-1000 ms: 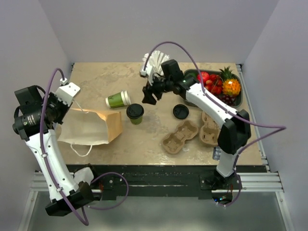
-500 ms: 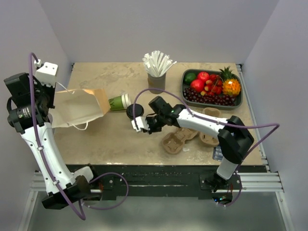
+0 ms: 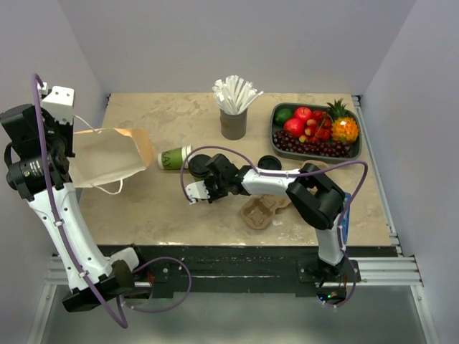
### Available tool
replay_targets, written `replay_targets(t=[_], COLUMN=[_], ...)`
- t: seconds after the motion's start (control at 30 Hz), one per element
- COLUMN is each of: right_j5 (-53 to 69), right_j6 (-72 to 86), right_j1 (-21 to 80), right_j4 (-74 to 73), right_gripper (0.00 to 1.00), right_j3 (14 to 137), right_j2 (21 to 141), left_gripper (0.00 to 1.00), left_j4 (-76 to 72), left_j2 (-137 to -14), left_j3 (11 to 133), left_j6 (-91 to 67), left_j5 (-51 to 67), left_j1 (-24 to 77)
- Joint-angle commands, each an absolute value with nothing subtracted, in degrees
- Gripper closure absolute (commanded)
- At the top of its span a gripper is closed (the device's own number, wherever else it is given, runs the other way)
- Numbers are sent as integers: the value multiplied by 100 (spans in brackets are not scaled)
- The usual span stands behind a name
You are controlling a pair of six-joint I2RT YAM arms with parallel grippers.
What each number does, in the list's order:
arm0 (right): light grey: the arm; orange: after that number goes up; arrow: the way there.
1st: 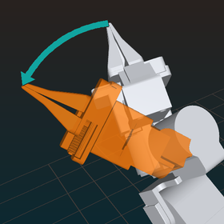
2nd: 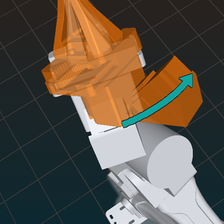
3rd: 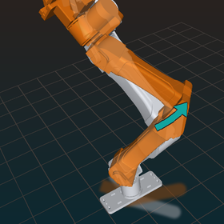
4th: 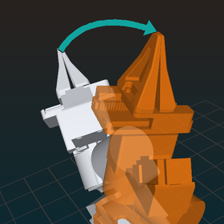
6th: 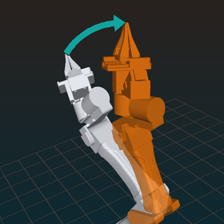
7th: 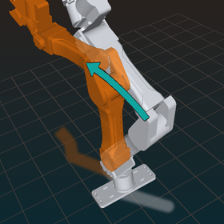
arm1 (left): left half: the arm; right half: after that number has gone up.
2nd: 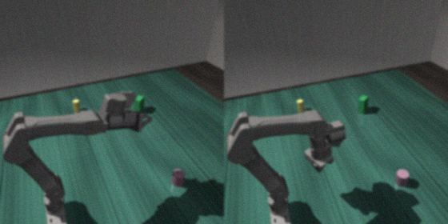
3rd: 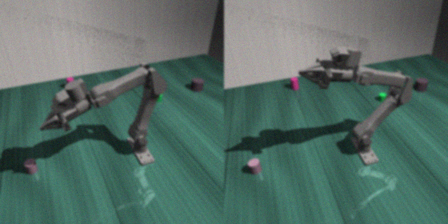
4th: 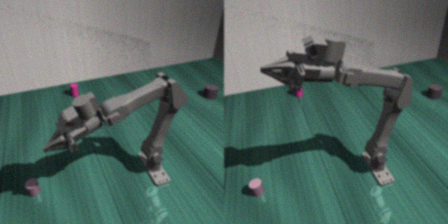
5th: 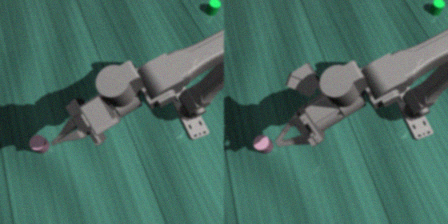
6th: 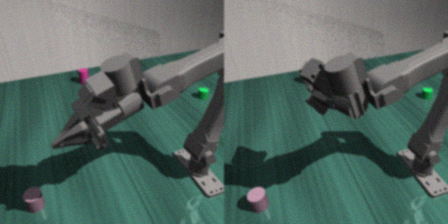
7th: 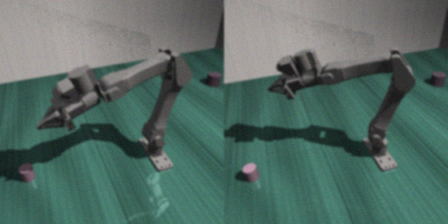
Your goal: Pack the takeout coffee
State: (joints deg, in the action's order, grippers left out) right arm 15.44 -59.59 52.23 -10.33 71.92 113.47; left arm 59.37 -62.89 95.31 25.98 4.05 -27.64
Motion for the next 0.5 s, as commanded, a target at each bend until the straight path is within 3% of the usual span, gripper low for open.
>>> replay_targets(t=[0.0,0.47], right_j5=[1213,432], right_j6=[-6073,-6275], right_j1=[5229,5168], right_j4=[-422,-88], right_gripper=[100,100], right_j3=[7690,8867], right_j2=[11531,12840], left_gripper=[100,100], left_j4=[5854,5792], left_j2=[-6170,-6310], left_j3=[9677,9756], left_j6=[2408,2558], left_j5=[132,18], left_j1=[-2786,-2795])
